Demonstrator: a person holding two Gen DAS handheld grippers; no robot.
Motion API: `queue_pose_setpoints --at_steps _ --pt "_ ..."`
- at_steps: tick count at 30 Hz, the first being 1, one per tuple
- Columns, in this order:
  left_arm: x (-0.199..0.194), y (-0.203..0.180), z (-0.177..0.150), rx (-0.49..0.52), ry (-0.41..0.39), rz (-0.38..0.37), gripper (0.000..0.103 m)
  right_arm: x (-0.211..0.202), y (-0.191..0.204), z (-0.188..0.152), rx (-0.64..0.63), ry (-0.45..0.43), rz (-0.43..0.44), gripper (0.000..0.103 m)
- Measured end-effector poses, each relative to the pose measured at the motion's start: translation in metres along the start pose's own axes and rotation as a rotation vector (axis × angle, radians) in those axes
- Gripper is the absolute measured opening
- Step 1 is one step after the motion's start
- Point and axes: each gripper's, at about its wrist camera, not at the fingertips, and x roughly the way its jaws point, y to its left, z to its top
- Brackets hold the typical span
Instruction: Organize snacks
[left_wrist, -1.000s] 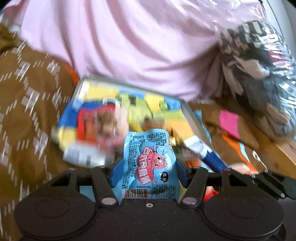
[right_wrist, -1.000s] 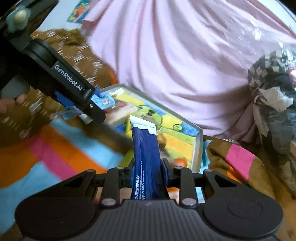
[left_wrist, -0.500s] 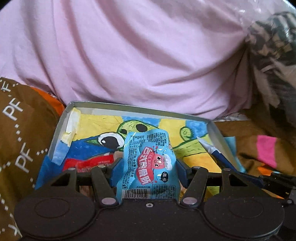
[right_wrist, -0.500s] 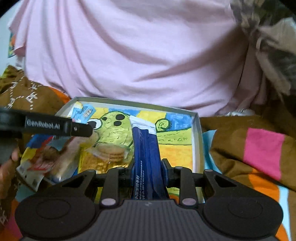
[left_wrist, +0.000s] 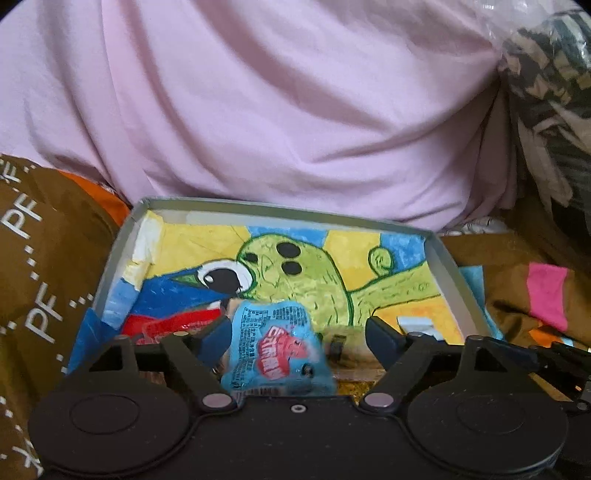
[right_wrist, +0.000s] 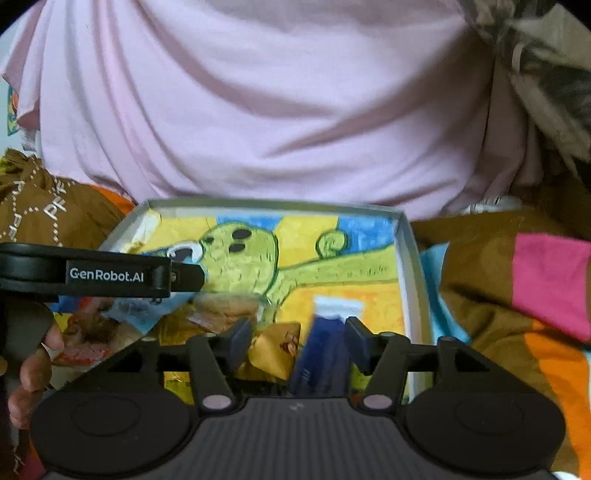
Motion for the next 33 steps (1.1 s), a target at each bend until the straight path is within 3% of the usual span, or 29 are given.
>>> queue_pose_setpoints --at_steps 5,11,15,20,33 --pt "-0.025 0.0 0.005 -0.008 -0.052 0.037 0.099 -0.024 0.001 0.004 0.018 -0.058 0.015 0.077" --pt "-0.061 0.0 0.001 -0.002 -0.095 0.056 0.101 -0.053 -0.002 0.004 0.048 -0.12 0.025 0.089" --pt "-0.088 -0.003 -0.01 0.042 -0.125 0.112 0.102 -0.075 -0.001 -0.004 0.061 -0.17 0.025 0.1" --pt "-0.123 -0.004 -0.032 0.067 -0.165 0.156 0.102 -0.105 0.011 -0.025 0.01 -0.212 0.033 0.103" --pt "-0.201 0.013 -0.1 0.016 -0.201 0.225 0.102 -0.174 0.046 -0.08 -0.015 -0.248 0.068 0.103"
